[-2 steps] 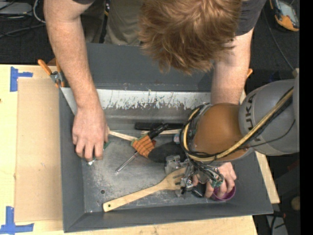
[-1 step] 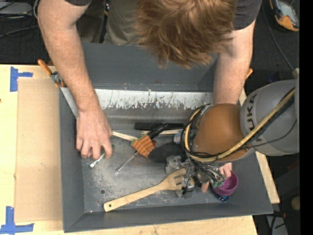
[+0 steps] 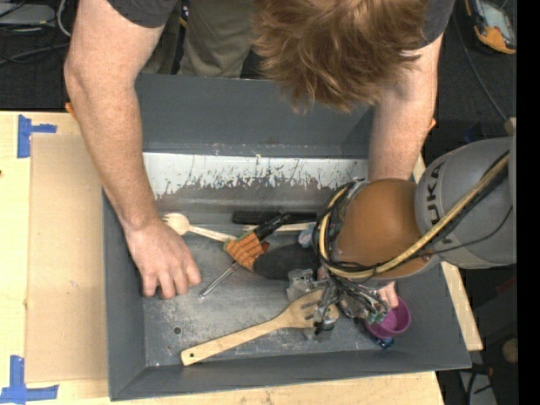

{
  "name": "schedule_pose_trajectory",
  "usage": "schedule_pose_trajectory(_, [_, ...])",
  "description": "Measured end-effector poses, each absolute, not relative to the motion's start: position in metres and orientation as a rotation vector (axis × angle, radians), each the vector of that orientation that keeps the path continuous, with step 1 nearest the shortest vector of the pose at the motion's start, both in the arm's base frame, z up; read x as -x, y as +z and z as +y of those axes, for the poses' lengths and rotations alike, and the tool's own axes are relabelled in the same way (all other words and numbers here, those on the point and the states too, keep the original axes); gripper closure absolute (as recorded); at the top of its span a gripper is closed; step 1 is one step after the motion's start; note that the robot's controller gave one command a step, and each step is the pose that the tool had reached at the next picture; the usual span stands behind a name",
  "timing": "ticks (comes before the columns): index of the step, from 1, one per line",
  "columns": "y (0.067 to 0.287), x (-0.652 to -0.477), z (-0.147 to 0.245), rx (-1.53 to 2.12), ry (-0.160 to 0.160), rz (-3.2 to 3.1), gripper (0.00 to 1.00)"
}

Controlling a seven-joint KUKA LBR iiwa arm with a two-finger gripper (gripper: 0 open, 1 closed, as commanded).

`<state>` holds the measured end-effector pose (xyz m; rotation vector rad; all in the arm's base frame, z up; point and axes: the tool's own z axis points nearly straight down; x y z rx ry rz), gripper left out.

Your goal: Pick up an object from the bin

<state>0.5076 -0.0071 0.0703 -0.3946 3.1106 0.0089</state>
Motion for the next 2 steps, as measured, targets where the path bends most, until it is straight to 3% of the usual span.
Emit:
schedule_pose_trajectory(1, [0.0721,-0.5206,-0.0247,0.374,0.010,3.114,1.00])
schedule_pose_trajectory(2, [0.0708,-0.5199,-0.0230,0.379,0.011,3.114,1.00])
